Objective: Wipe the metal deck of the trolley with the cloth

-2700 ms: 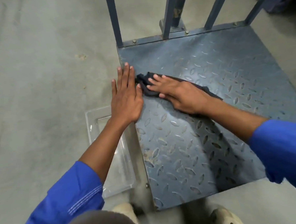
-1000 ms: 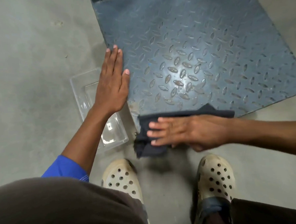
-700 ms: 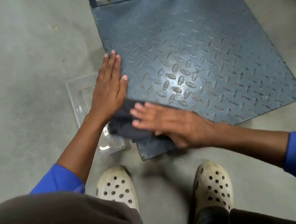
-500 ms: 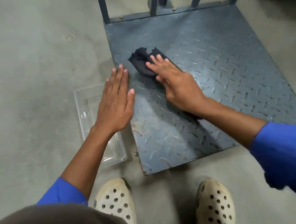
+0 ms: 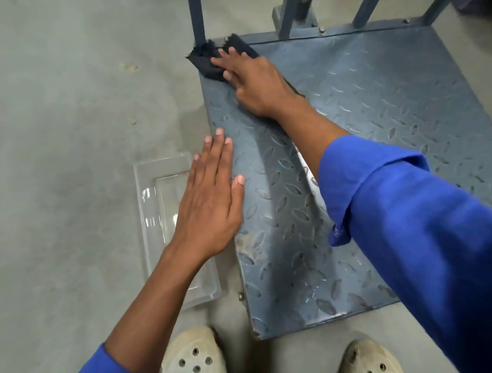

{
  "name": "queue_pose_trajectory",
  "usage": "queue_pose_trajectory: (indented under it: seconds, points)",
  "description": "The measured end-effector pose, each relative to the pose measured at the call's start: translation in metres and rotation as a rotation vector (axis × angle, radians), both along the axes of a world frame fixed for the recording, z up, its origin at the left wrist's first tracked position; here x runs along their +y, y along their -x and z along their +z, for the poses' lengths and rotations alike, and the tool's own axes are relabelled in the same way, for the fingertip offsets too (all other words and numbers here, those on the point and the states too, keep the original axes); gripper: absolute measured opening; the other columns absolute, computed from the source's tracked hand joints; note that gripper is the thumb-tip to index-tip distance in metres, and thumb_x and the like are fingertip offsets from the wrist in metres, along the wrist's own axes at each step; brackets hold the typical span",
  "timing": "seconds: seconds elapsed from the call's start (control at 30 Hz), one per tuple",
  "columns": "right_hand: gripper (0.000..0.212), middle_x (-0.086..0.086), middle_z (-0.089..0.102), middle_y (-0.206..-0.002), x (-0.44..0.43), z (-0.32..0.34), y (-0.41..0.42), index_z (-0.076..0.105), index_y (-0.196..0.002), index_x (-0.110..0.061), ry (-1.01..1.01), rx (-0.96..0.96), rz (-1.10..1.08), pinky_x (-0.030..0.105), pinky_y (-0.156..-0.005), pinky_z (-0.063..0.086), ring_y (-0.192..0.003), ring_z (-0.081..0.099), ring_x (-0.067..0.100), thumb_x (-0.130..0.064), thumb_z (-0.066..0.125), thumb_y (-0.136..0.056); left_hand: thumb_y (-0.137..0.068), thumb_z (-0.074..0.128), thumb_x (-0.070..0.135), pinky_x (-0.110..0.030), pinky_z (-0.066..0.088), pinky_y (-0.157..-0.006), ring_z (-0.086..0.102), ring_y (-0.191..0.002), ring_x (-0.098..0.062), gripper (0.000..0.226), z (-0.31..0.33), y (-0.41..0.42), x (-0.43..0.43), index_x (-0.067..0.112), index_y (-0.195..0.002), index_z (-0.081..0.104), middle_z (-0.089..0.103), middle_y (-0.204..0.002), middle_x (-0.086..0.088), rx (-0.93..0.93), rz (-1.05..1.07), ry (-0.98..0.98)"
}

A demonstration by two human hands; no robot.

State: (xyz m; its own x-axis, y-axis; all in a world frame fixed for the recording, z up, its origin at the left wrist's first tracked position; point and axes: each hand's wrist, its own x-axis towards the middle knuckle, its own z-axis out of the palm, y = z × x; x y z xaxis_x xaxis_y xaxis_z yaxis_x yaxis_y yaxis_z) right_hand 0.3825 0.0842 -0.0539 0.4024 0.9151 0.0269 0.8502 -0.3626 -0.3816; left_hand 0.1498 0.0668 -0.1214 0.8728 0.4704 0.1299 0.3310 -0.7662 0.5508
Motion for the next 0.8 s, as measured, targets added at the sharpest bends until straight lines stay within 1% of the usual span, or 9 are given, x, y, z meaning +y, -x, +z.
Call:
queue_pose_trajectory:
  seconds: [0.1,0.23,0.3,0.33,0.4,0.47,0.5,0.63,0.8]
  points:
    - [0.047,0.003,0.038,-0.167,0.010,-0.004,-0.005,0.047,-0.157,-0.019,-0.008,-0.016,0.056,0.038,-0.130,0.020,-0.158,0.028,0.023,-0.017,0.042,-0.111,-0.115,0.026,0.036,-0.042,0.005,-0.136,-0.010,-0.165,-0.009,0.064,-0.001,0.000,-0.001,0.013,-0.172,0.009,-0.004,-0.181,0.001,-0.004,0.009,0.032]
    - [0.045,-0.001,0.039,-0.166,0.013,0.004,0.002,0.047,-0.156,-0.026,0.032,-0.007,0.252,0.030,-0.129,0.016,-0.157,0.030,0.017,-0.022,0.043,-0.112,-0.114,0.028,0.034,-0.042,0.005,-0.136,-0.010,-0.165,-0.009,0.064,-0.001,-0.001,-0.001,0.013,-0.172,0.010,-0.003,-0.181,0.000,-0.007,0.011,0.032]
    - [0.043,0.000,0.047,-0.161,0.008,-0.001,0.005,0.053,-0.152,-0.030,0.023,0.025,0.372,0.034,-0.129,0.024,-0.153,0.039,0.017,-0.025,0.045,-0.110,-0.114,0.029,0.034,-0.043,0.007,-0.136,-0.009,-0.165,-0.010,0.064,-0.002,-0.001,-0.001,0.012,-0.172,0.011,-0.003,-0.181,0.000,-0.008,0.007,0.033]
    - [0.042,0.001,0.051,-0.158,0.007,-0.006,0.002,0.055,-0.151,-0.031,-0.002,0.036,0.363,0.034,-0.127,0.029,-0.150,0.043,0.017,-0.026,0.046,-0.109,-0.114,0.029,0.034,-0.044,0.007,-0.136,-0.009,-0.165,-0.010,0.064,-0.002,-0.001,-0.001,0.012,-0.172,0.011,-0.003,-0.181,0.000,-0.007,0.007,0.033]
    - [0.042,0.003,0.055,-0.155,0.006,-0.004,-0.011,0.057,-0.149,-0.030,-0.076,0.038,0.158,0.029,-0.121,0.033,-0.146,0.048,0.021,-0.024,0.048,-0.108,-0.114,0.028,0.035,-0.042,0.006,-0.136,-0.010,-0.165,-0.009,0.064,-0.002,-0.001,0.000,0.013,-0.172,0.011,-0.003,-0.181,0.000,-0.006,0.005,0.034]
    - [0.043,0.003,0.056,-0.154,0.006,0.000,-0.025,0.058,-0.149,-0.029,-0.109,0.021,-0.012,0.024,-0.119,0.031,-0.146,0.048,0.022,-0.021,0.049,-0.108,-0.114,0.028,0.036,-0.040,0.003,-0.136,-0.010,-0.165,-0.008,0.064,-0.001,0.000,0.000,0.013,-0.172,0.010,-0.003,-0.181,0.001,0.003,-0.002,0.028]
    - [0.043,0.002,0.055,-0.155,0.006,0.002,-0.028,0.058,-0.149,-0.029,-0.082,0.010,0.003,0.023,-0.121,0.028,-0.148,0.045,0.020,-0.020,0.050,-0.108,-0.114,0.028,0.036,-0.040,0.003,-0.136,-0.010,-0.165,-0.009,0.064,-0.001,0.000,0.001,0.013,-0.172,0.010,-0.003,-0.181,0.001,0.005,-0.003,0.022]
    - [0.045,-0.001,0.045,-0.162,-0.012,-0.003,-0.007,0.052,-0.153,-0.024,-0.025,0.016,0.300,0.025,-0.129,0.016,-0.154,0.035,0.015,-0.018,0.050,-0.109,-0.114,0.029,0.035,-0.042,0.004,-0.136,-0.009,-0.165,-0.011,0.065,-0.002,-0.001,0.001,0.013,-0.172,0.010,-0.002,-0.181,0.000,-0.003,0.004,0.016]
    - [0.041,-0.001,0.053,-0.157,-0.052,-0.013,0.007,0.059,-0.147,-0.023,-0.058,0.069,0.433,0.034,-0.128,0.028,-0.151,0.041,0.013,-0.018,0.052,-0.108,-0.114,0.027,0.037,-0.040,0.002,-0.136,-0.010,-0.165,-0.012,0.065,-0.001,-0.001,0.000,0.013,-0.172,0.009,-0.003,-0.181,0.000,0.013,0.005,-0.007]
